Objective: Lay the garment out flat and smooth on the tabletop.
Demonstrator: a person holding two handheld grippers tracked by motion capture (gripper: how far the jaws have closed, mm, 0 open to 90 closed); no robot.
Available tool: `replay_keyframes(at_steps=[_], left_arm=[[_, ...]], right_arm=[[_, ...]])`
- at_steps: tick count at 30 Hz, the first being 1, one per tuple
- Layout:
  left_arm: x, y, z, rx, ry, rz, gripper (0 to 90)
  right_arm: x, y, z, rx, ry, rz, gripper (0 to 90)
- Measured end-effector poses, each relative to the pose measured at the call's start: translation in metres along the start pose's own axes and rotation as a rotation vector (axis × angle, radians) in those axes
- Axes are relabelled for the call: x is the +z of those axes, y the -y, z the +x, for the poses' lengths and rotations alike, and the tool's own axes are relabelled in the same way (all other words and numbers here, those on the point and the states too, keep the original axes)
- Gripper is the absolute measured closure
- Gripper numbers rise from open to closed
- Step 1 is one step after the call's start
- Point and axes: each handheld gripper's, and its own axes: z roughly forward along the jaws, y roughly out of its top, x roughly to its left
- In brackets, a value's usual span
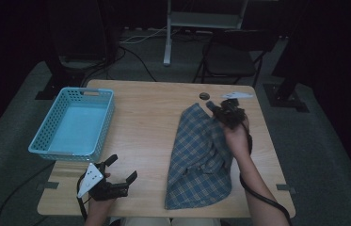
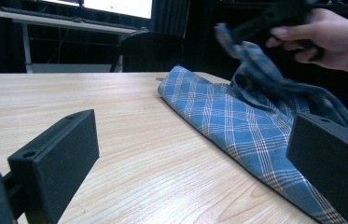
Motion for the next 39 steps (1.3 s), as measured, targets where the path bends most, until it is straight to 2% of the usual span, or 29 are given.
replay_keyframes(at_steps=[8, 10, 12, 16, 23, 24, 25, 27, 30, 34, 39], left_arm=[[0.0, 0.0, -0.001, 0.001, -0.009, 0.0, 3.1], [0.0, 0.0, -0.002, 0.012, -0.034, -0.001, 3.1], [0.0, 0.0, -0.002, 0.014, -0.026, 0.003, 3.1], [0.001, 0.0, -0.001, 0.001, -0.024, 0.004, 3.1], [0.0, 0.0, 0.0, -0.007, -0.022, 0.004, 3.1], [0.0, 0.0, 0.0, -0.007, -0.022, 0.004, 3.1], [0.0, 0.0, 0.0, -0.015, -0.033, 0.0, 3.1], [0.0, 0.0, 0.001, -0.019, -0.025, 0.004, 3.1], [0.001, -0.001, 0.001, -0.023, -0.018, 0.013, 3.1], [0.003, -0.001, 0.001, -0.026, -0.013, 0.024, 3.1], [0.005, -0.002, 0.004, -0.04, -0.02, 0.032, 3.1]], right_arm=[[-0.036, 0.054, -0.067, 0.14, 0.109, 0.003, 86.4], [-0.044, 0.07, -0.086, 0.189, 0.138, 0.004, 86.1], [-0.05, 0.084, -0.101, 0.229, 0.155, 0.005, 85.2], [-0.06, 0.113, -0.122, 0.298, 0.185, 0.015, 82.9], [-0.075, 0.158, -0.152, 0.379, 0.267, 0.043, 80.2], [-0.075, 0.158, -0.152, 0.379, 0.267, 0.043, 80.2], [-0.078, 0.164, -0.156, 0.385, 0.278, 0.05, 78.6], [-0.081, 0.177, -0.164, 0.414, 0.285, 0.061, 73.2], [-0.084, 0.193, -0.171, 0.453, 0.285, 0.069, 59.1], [-0.087, 0.206, -0.169, 0.496, 0.24, 0.05, 37.8], [-0.093, 0.212, -0.156, 0.49, 0.166, 0.011, 23.7]])
